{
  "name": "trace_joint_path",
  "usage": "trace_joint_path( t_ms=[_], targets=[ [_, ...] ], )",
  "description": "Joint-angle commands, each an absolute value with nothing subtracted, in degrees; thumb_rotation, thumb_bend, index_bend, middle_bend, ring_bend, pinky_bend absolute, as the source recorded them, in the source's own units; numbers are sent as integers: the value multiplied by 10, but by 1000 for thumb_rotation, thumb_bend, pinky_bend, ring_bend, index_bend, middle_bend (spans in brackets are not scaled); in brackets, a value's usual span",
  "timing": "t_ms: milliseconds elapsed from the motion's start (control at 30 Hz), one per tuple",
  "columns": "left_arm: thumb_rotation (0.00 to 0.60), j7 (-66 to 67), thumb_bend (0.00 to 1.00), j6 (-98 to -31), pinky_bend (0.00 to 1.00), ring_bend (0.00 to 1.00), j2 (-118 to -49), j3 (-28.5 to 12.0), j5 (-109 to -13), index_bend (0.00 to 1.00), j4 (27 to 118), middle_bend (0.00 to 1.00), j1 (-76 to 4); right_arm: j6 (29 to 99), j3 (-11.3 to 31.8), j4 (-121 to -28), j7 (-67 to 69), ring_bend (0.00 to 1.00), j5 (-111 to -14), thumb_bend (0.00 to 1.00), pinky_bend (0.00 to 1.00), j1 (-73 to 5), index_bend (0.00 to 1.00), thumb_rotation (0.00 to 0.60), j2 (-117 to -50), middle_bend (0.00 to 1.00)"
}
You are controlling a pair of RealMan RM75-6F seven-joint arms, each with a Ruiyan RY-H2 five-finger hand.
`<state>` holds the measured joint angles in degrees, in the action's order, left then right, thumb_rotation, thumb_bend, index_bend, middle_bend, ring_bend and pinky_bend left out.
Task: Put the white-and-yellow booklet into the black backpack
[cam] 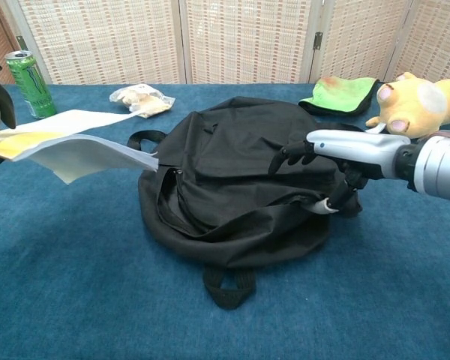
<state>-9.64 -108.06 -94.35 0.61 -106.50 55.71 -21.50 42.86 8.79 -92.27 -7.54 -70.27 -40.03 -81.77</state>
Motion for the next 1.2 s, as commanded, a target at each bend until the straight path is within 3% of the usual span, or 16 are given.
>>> trace_joint_path(
  t_ms=[33,900,1067,1200],
  targets=[
    [600,-95,534,-1080,262,460,-942,6,-1065,714,559,569,-214,429,88,-923,-71,147,-700,511,141,-403,260,600,-814,186],
    [600,-86,535,-1075,261,460,-941,5,-1070,709,572,569,-212,419,68,-948,-61,147,-683,541,140,-424,266,600,-776,190],
    [600,-89,534,-1072,260,460,-942,4,-1068,709,568,569,-212,420,72,-937,-79,168,-670,576,141,-440,400,600,-804,211],
    [600,-97,535,-1073,261,460,-942,3,-1067,708,563,569,-213,427,76,-925,-99,192,-657,641,141,-450,597,600,-827,262]
  ],
)
